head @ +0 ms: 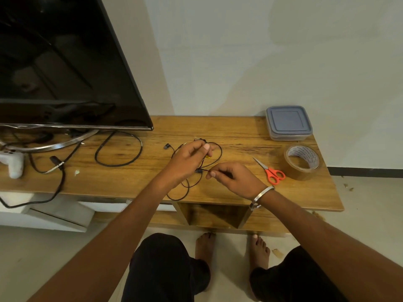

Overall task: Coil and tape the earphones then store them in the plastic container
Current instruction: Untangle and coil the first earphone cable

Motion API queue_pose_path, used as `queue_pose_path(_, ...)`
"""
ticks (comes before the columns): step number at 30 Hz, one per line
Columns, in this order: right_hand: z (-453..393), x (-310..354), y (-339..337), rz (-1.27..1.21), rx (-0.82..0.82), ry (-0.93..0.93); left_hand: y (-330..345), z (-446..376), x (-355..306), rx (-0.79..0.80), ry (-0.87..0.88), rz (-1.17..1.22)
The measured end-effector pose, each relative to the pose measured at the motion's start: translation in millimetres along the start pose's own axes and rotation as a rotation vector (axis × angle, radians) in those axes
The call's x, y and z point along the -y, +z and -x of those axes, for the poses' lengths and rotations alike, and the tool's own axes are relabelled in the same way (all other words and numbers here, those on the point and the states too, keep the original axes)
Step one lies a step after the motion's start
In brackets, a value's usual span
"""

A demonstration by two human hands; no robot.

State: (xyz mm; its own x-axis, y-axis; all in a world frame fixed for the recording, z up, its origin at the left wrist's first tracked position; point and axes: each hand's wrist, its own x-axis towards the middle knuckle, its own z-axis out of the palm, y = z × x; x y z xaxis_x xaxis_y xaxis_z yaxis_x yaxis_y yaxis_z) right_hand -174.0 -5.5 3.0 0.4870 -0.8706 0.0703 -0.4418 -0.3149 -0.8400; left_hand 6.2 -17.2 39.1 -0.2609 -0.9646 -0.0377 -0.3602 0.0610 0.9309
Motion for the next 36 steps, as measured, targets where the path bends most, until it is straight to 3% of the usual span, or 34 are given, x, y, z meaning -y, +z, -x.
queue_pose_path(9,1,0,-9,-0.013,0.007,0.015,-3,0,17,0.143,-0.151,-0.277)
queue_pose_path(16,0,-4,-8,0.04,-0.062,-0.018,-2,5,7,0.356,-0.343,-0.224)
queue_pose_path(27,-1,-8,-3,0.132,-0.081,-0.07,0,7,9,0.482,-0.581,0.239)
queue_pose_path(36,-3,-4,3,-0.097,-0.162,-0.016,-5,11,13,0.52,-0.561,0.627)
